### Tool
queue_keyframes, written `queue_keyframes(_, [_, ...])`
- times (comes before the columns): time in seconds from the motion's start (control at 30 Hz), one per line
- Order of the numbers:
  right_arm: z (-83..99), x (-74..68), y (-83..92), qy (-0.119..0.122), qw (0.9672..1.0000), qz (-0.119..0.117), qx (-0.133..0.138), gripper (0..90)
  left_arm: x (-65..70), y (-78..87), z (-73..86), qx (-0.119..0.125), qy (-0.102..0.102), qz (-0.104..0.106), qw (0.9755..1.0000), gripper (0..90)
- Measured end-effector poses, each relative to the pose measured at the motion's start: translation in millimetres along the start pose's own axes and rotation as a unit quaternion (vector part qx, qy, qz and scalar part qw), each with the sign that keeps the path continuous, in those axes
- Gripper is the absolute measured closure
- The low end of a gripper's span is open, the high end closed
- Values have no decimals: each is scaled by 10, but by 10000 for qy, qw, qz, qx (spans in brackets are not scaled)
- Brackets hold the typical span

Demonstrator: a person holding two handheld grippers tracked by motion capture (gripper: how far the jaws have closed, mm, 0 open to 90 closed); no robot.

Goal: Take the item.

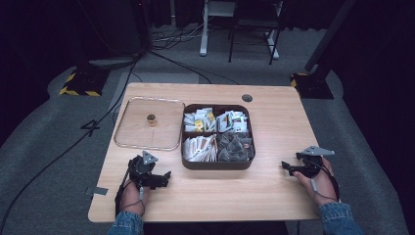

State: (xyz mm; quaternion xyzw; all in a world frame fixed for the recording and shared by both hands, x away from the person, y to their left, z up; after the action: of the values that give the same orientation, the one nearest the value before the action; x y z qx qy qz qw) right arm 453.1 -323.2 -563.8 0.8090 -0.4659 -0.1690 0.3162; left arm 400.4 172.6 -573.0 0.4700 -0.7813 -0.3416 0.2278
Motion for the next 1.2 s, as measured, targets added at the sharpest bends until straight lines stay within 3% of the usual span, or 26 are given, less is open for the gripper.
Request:
queue_keyframes(0.13, [0, -1, 1, -3, 10000, -1, 1, 211, 0, 0, 0, 1, 2, -2, 10000, 0])
queue_keyframes(0.47, [-22, 10, 42, -220, 9997, -94, 104, 375, -1, -8, -8, 11, -3, 20, 10000, 0])
queue_keyframes(0.6, [-159, -56, 94, -421, 9982, -309, 302, 409, -2, -8, -8, 14, -7, 19, 10000, 0])
queue_keyframes(0.83, [-324, -122, 99, -569, 9959, -600, 380, 422, -20, -7, -7, 3, -16, 1, 10000, 0])
queue_keyframes(0.97, [-508, -160, 43, -546, 9942, -797, 473, 421, -20, -2, 0, 6, 30, -18, 10000, 0])
queue_keyframes(1.2, [-753, -205, 19, -409, 9937, -940, 451, 447, -28, 3, 5, 6, 36, -33, 10000, 0])
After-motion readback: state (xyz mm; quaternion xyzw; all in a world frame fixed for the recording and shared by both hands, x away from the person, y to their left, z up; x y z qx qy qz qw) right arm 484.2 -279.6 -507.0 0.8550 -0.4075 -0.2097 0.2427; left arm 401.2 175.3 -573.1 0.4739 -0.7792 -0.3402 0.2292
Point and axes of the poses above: each handheld gripper's, and its own axes: y roughly backward along the jaws, z roughly out of its underside, x roughly to its right, the point moved 9 cm from there along -y, roughly forward along the jaws, and after that the axes turned 1 degree about y, right-handed, at the moved point
